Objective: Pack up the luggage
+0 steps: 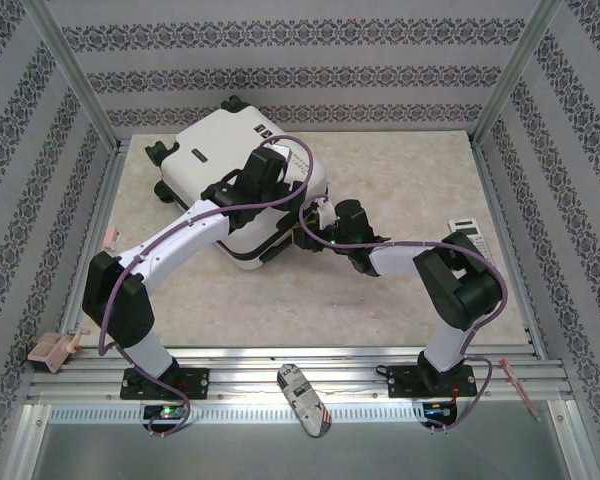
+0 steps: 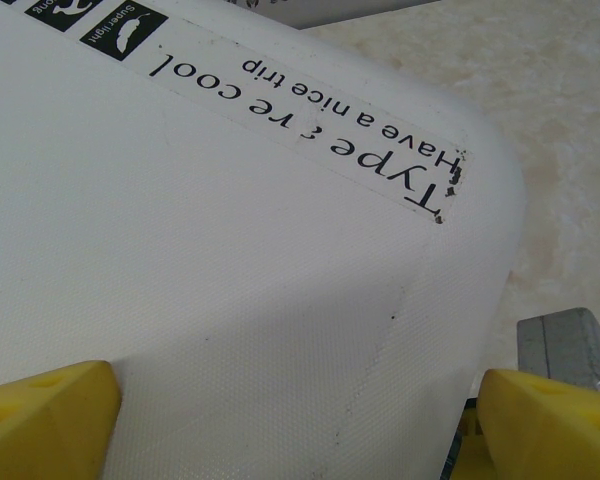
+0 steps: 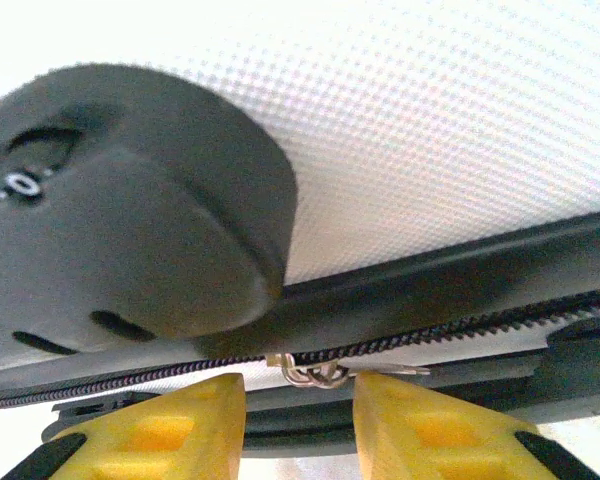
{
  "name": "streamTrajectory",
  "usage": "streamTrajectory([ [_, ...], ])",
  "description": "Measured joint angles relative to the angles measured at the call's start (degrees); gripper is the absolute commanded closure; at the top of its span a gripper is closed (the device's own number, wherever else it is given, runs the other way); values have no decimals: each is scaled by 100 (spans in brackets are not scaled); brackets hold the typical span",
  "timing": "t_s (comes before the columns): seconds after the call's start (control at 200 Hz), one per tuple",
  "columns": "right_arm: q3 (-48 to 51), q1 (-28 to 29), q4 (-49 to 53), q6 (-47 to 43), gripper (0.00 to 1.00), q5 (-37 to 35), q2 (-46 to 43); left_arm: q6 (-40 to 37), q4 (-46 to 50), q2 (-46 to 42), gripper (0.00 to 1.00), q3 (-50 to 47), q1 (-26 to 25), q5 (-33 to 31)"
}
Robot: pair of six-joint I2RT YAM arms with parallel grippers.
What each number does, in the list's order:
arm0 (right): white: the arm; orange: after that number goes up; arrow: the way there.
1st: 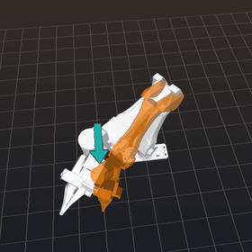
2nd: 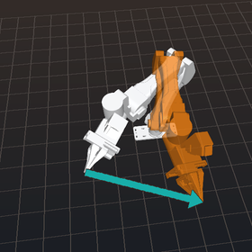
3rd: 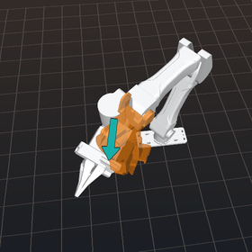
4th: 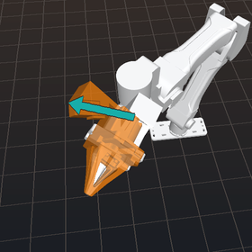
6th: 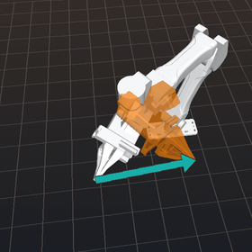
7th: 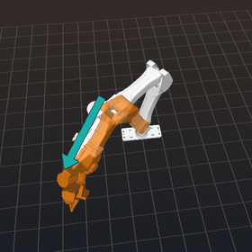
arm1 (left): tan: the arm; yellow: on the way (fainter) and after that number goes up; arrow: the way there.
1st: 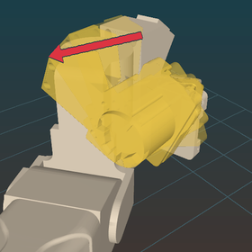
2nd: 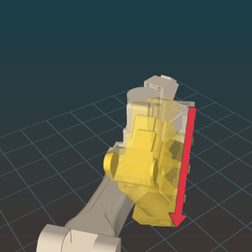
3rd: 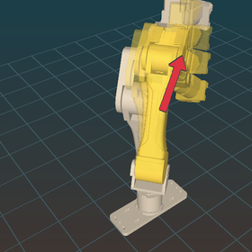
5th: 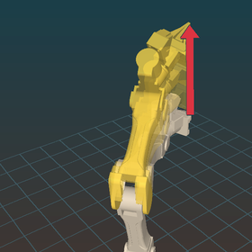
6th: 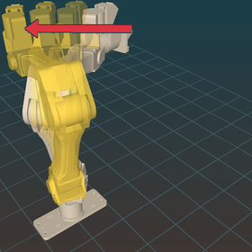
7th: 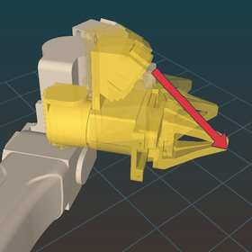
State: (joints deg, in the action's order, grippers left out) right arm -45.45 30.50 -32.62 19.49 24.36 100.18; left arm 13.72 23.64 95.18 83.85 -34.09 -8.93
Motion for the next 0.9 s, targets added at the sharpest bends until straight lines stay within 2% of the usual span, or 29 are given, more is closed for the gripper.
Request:
streamTrajectory([
  [0.664, -267, -35, 391, -302, 64, -140, 133, 0, 13, 0, 7, 13, 2, 2],
  [0.904, -387, 33, -90, -326, 73, -348, 446, 2, 39, 2, 8, 17, 46, -81],
])
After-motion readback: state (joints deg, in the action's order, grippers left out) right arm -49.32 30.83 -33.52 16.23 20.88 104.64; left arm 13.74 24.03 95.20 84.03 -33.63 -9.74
